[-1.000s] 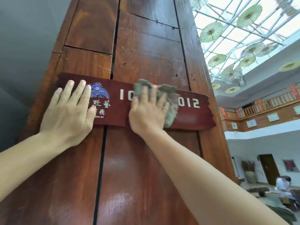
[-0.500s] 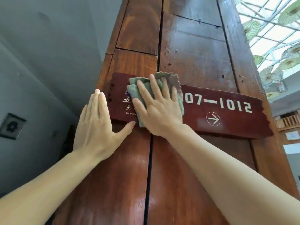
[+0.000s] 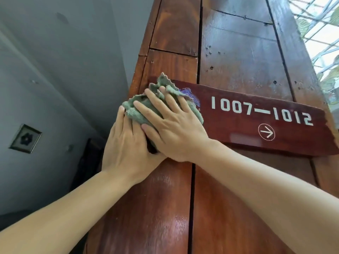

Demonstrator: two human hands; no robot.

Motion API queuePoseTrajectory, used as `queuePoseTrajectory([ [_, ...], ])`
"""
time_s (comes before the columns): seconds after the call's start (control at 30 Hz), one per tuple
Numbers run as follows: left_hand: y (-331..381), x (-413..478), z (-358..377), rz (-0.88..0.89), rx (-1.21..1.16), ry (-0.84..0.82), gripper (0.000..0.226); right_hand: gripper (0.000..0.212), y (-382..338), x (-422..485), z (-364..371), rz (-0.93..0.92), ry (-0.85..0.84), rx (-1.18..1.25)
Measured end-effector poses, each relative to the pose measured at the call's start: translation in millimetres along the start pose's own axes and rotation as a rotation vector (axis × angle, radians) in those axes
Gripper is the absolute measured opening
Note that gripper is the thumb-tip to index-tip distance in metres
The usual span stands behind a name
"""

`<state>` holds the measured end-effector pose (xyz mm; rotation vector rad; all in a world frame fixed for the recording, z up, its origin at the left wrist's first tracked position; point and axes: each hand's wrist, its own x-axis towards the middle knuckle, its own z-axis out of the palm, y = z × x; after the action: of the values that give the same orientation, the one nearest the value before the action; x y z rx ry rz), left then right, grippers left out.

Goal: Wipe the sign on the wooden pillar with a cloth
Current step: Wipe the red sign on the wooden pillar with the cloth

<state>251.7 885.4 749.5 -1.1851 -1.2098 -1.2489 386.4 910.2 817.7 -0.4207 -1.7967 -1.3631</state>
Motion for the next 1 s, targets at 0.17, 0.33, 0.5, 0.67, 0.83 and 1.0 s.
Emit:
queuePoseTrajectory([
  [0.17, 4, 0, 0, -0.065, 0.020, -0.018, 0.123, 0.060, 63, 29, -17, 0.267, -0.086, -0.028],
  [0.33, 3, 1, 2, -0.058, 0.025, -0.001, 0.121, 0.063, 43, 14, -6, 0.389, -0.034, 0.047],
  [0.5, 4, -1, 0, -0.077, 0.041, -0.001, 0.119, 0.057, 79, -35, -20, -0.207, -0.085, -0.117],
  [0.67, 16, -2, -1, -0.158, 0.013, 0.001, 0.113, 0.062, 140, -34, -22, 0.589, -0.101, 0.022],
  [0.83, 29, -2, 6, -0.249, -0.002, 0.044, 0.101, 0.066, 80, -40, -8, 0.659, -0.004, 0.067],
  [1.0, 30, -11, 8, -0.281, 0.022, 0.073, 0.088, 0.063, 104, -89, -19, 0.075, -0.112, -0.110],
])
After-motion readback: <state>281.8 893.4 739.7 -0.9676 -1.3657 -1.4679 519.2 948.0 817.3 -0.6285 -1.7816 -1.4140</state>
